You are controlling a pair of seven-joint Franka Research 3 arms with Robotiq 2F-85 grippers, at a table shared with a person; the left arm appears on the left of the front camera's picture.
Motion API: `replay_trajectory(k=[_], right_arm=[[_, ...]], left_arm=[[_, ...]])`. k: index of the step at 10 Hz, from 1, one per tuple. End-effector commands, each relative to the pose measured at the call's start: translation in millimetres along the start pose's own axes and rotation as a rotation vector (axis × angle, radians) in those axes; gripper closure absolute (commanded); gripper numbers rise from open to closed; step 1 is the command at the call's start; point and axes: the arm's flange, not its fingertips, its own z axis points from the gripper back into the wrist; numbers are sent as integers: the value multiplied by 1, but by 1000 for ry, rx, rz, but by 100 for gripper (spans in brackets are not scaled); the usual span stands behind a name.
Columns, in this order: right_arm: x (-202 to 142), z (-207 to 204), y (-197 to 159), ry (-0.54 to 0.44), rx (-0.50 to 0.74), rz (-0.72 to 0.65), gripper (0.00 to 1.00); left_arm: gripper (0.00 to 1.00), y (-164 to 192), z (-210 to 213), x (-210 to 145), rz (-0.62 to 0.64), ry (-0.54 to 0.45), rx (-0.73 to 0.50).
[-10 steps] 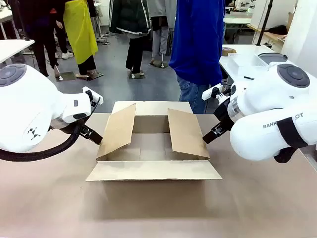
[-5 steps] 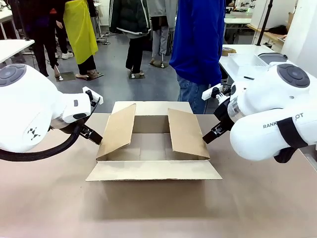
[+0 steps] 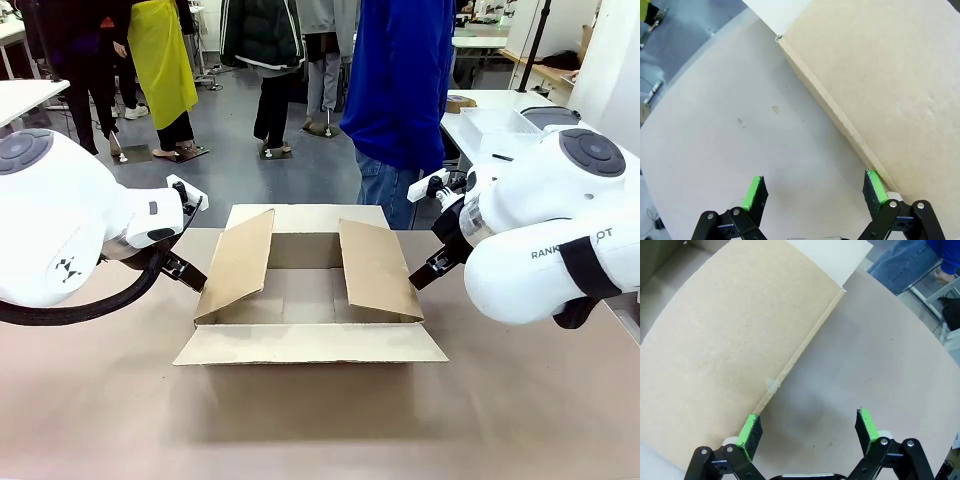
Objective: Pack the gift set into the box.
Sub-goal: Place both hands on the side flaps of the Package Box and spread them outward.
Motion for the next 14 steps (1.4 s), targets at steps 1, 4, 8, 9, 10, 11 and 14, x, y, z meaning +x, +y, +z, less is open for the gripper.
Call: replay_trajectory(k=[1, 4, 8, 9, 10, 11, 14], right_arm=[[0, 0, 0, 0, 1, -1, 0], [0, 0, 0, 0, 1, -1, 0], [10, 29, -25, 57, 74, -98, 0], [16, 72, -48, 20, 123, -221, 0], [13, 113, -66, -24, 175, -303, 0], [1, 150, -85, -68, 249, -400, 0], [-95, 207, -145, -250, 516, -656, 0]], left_arm=[[0, 0, 0, 0, -1, 0, 0], [0, 0, 0, 0, -1, 0, 0], [0, 14, 21, 0, 30, 20, -53], [0, 33, 60, -3, 152, 52, -127], [0, 48, 97, -13, 245, 49, -154], [0, 62, 128, -28, 300, 19, -227], [0, 130, 170, -106, 501, -241, -789]])
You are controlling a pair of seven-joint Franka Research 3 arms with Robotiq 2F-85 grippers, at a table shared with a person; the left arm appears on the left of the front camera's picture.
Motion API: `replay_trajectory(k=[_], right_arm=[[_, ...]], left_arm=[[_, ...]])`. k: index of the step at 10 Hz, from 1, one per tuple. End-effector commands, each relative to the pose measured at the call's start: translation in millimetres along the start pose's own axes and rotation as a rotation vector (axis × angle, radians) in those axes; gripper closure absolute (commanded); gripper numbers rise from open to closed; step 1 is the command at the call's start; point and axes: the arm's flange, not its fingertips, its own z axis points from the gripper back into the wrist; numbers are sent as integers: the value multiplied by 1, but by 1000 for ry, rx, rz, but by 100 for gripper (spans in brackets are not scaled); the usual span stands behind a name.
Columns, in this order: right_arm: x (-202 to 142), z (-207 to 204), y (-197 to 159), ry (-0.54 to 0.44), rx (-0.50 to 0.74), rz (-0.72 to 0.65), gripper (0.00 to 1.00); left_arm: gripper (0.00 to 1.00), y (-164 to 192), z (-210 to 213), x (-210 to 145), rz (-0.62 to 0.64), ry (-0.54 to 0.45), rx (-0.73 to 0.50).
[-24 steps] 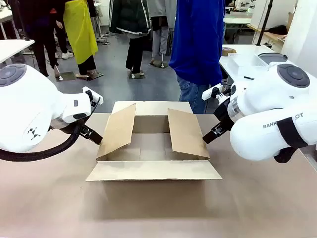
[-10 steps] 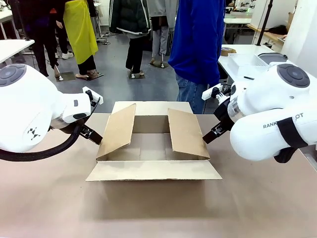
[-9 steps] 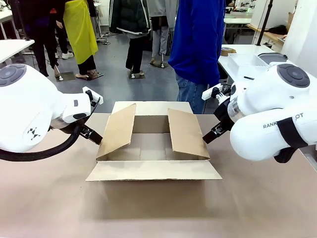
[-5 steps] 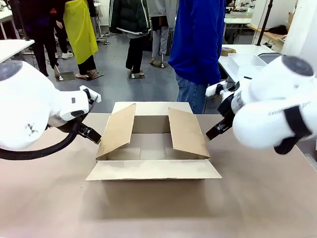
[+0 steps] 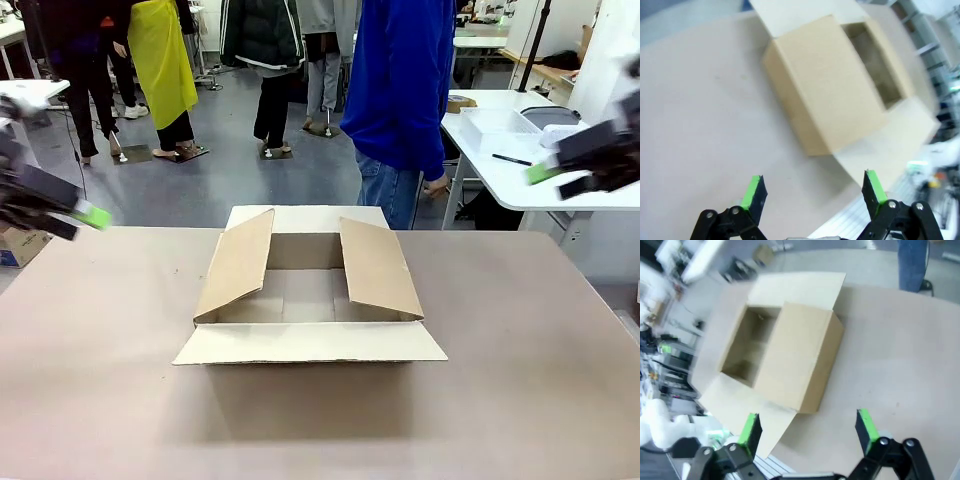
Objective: Pack the gift set into the box.
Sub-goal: Place both hands on the side flaps of the Package Box and spread them outward.
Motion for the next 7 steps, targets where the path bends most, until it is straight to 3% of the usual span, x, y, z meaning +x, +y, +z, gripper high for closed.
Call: replay_trajectory(k=[1, 2, 4, 5, 6, 7], right_arm=[[-50, 37, -67, -148, 148, -182, 0], [-78, 55, -96, -221, 183, -280, 0], [-128, 69, -149, -308, 244, -449, 0], [-138, 69, -170, -317, 204, -538, 0], [-72, 108, -145, -267, 202, -410, 0], [-72, 108, -145, -267, 202, -410, 0]], left_arm=[[0, 77, 37, -52, 271, -274, -400], [0, 116, 57, -82, 398, -487, -536], [0, 158, 64, -144, 613, -935, -662], [0, 162, 53, -154, 709, -977, -599], [0, 157, 100, -115, 389, -450, -388], [0, 157, 100, -115, 389, -450, -388]])
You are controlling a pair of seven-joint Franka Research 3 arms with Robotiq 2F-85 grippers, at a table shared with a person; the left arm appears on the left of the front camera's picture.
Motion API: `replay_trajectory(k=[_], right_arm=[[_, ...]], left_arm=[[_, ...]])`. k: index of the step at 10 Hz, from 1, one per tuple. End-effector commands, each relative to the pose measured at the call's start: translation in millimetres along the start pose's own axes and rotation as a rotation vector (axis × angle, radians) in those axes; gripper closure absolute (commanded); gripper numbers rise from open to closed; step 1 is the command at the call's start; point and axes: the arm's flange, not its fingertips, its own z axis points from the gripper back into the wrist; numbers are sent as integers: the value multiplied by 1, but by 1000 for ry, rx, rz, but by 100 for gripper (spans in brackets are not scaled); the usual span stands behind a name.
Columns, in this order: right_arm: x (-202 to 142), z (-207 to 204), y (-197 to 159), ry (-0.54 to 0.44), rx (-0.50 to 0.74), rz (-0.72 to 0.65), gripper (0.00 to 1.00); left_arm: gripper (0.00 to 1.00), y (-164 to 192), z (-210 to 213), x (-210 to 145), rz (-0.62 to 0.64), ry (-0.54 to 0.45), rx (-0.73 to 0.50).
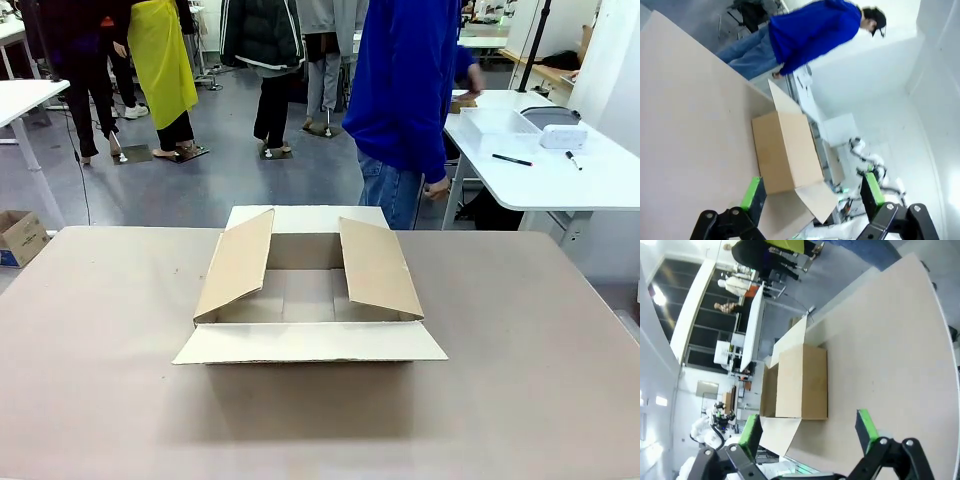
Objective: Pack the gift set into the box.
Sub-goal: Place both hands on the side flaps of the Package Box and spread them outward.
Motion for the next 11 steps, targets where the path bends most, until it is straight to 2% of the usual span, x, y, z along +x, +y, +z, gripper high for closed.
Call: replay_trajectory(k=[1, 2, 3, 4, 6, 7, 9, 10, 11], right_arm=[[3, -12, 30, 19, 7, 71, 0], [3, -12, 30, 19, 7, 71, 0], [2, -11, 18, 21, -3, 28, 0], [4, -37, 43, 70, -94, 79, 0], [-5, -126, 118, 272, -183, 314, 0], [-21, -172, 147, 395, -199, 394, 0], [-66, -250, 174, 615, -267, 523, 0], [-87, -267, 182, 662, -226, 570, 0], [-79, -232, 176, 554, -218, 464, 0]], left_arm=[[0, -26, -16, 3, -88, 85, 34], [0, -26, -16, 3, -88, 85, 34], [0, -10, -15, 2, -26, 61, 18], [0, -31, -39, 9, -88, 124, 46], [0, -104, -111, 9, -254, 277, 62], [0, -134, -148, -2, -311, 366, 90], [0, -159, -219, -35, -419, 595, 184], [0, -159, -243, -47, -452, 686, 290], [0, -165, -201, -33, -382, 521, 134]])
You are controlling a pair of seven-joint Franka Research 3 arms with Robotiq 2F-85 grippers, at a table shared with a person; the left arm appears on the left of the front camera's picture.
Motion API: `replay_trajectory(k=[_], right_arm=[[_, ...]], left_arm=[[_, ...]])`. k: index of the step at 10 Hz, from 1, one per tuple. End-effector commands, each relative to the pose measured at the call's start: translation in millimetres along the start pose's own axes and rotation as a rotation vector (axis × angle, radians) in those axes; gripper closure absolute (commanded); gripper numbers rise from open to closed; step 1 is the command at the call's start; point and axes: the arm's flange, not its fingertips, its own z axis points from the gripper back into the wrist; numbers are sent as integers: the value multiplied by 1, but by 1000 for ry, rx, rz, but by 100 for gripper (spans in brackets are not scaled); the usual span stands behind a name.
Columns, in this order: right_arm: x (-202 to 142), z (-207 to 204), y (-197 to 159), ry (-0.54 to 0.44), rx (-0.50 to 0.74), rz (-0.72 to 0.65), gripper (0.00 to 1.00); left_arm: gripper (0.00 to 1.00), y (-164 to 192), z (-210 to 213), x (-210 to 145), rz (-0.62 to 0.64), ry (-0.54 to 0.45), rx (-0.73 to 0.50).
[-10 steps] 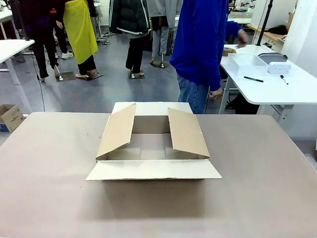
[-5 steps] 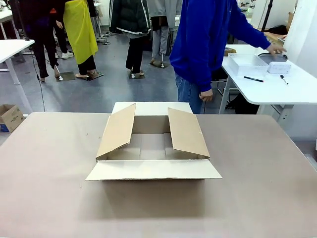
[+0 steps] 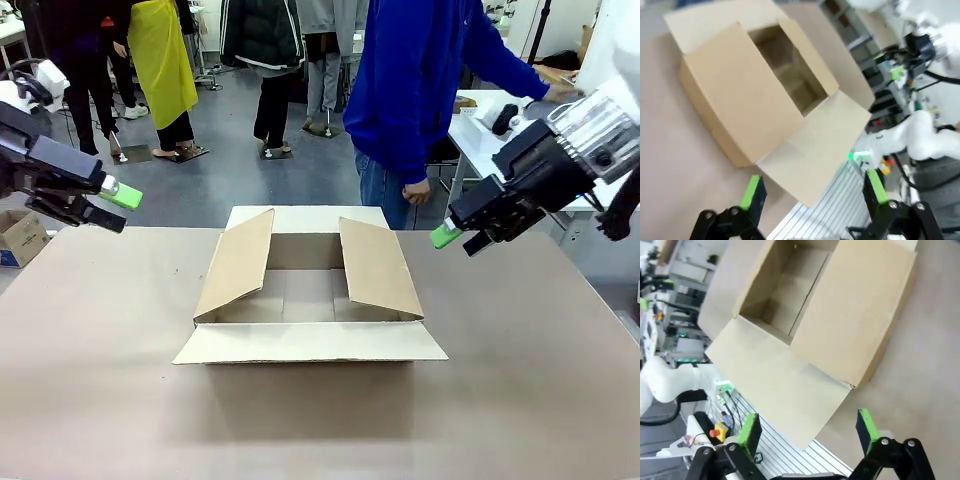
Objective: Pack the gift set into the box.
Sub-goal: Place both hands on the side flaps of the Package Box and spread them outward.
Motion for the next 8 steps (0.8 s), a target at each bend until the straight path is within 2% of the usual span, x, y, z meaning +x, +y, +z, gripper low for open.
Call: replay_trajectory(k=[1, 2, 3, 4, 5, 6, 7, 8], right_arm=[[-12, 39, -27, -90, 2, -72, 0], [0, 0, 0, 0, 0, 0, 0], [12, -38, 23, -147, -4, -33, 0], [14, -73, 38, -167, -98, -76, 0], [10, -89, 43, -211, -196, -131, 0], [2, -103, 43, -191, -345, -159, 0], [-7, -106, 48, -226, -382, -133, 0], [-14, -101, 56, -260, -334, -102, 0]], left_arm=[[0, 21, 42, -11, 39, -109, -55], [0, 21, 42, -11, 39, -109, -55], [0, 8, 16, -2, 19, -39, -15], [0, -3, 3, 8, 14, 2, 17], [0, -12, -8, 20, 41, 8, 114], [0, -19, -19, 32, 58, 15, 200], [0, -26, -32, 40, 41, 79, 239], [0, -30, -44, 50, 42, 115, 282]])
